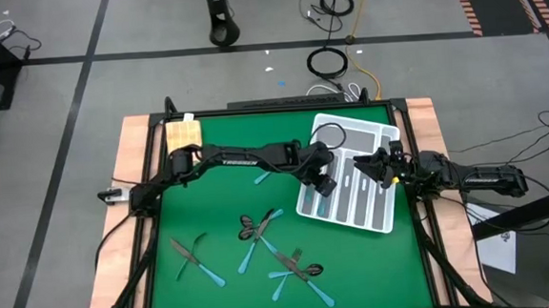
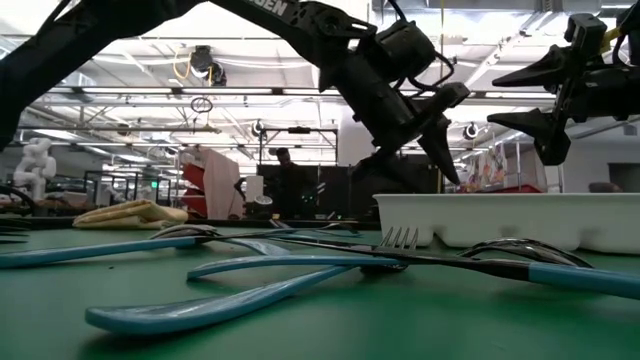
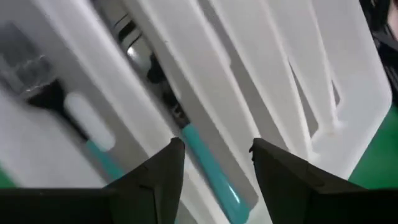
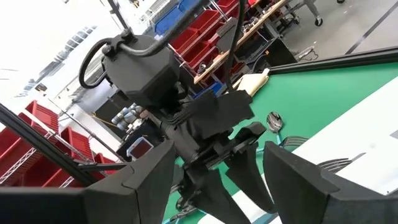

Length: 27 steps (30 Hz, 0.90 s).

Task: Sort silverware
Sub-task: Put the blue table knife into the white cutlery tray

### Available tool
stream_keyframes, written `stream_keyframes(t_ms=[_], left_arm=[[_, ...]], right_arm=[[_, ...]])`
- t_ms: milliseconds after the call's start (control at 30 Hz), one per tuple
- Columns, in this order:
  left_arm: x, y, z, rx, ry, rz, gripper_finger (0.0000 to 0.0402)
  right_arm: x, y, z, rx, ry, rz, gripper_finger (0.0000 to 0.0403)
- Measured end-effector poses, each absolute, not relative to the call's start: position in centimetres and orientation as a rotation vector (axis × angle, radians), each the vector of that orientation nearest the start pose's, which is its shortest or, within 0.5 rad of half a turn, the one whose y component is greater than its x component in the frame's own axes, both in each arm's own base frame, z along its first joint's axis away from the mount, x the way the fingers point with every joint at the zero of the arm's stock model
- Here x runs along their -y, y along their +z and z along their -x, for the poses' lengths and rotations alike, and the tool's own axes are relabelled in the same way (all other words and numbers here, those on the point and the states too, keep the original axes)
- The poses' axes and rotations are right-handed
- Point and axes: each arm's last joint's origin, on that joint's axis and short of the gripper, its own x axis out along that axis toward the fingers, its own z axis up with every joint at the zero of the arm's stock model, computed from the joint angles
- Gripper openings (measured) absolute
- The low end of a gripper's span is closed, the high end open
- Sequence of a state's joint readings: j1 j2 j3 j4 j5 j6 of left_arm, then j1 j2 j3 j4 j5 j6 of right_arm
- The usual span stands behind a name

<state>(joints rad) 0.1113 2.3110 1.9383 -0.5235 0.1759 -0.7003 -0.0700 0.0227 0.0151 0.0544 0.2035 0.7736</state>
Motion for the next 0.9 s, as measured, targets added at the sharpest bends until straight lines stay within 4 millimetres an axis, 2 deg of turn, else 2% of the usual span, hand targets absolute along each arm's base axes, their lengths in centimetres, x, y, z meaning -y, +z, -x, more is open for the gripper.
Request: stream_keyframes(t_ms=[100, 200, 300, 433, 600, 733, 833, 900], left_arm=[[-5.5, 21.9, -49.6, -0.847, 0.285, 0.729, 0.0191], [-5.9, 25.2, -47.7, -0.865, 0.398, 0.498, 0.0188], [-6.5, 26.0, -45.3, -0.986, 0.587, 0.363, 0.0187], [-7.1, 24.6, -43.1, -1.223, 0.631, 0.287, 0.0187], [-6.9, 21.4, -42.7, -1.299, 0.602, 0.255, 0.0187], [-7.4, 20.0, -42.0, -1.341, 0.627, 0.268, 0.0187], [-7.1, 19.9, -41.8, -1.352, 0.631, 0.325, 0.0187], [-5.9, 21.0, -41.4, -1.355, 0.599, 0.322, 0.0187]], right_arm=[[1.3, 17.2, -9.7, 0.15, -0.242, -0.769, 0.0231], [1.3, 17.2, -9.7, 0.148, -0.243, -0.767, 0.0231], [1.3, 17.2, -9.7, 0.146, -0.243, -0.767, 0.0231], [1.3, 17.2, -9.7, 0.145, -0.244, -0.764, 0.0231], [1.3, 17.2, -9.7, 0.145, -0.244, -0.76, 0.0231], [1.3, 17.2, -9.7, 0.144, -0.244, -0.761, 0.0231], [1.3, 17.2, -9.7, 0.144, -0.245, -0.76, 0.0231], [1.3, 17.2, -9.7, 0.143, -0.242, -0.761, 0.0231]])
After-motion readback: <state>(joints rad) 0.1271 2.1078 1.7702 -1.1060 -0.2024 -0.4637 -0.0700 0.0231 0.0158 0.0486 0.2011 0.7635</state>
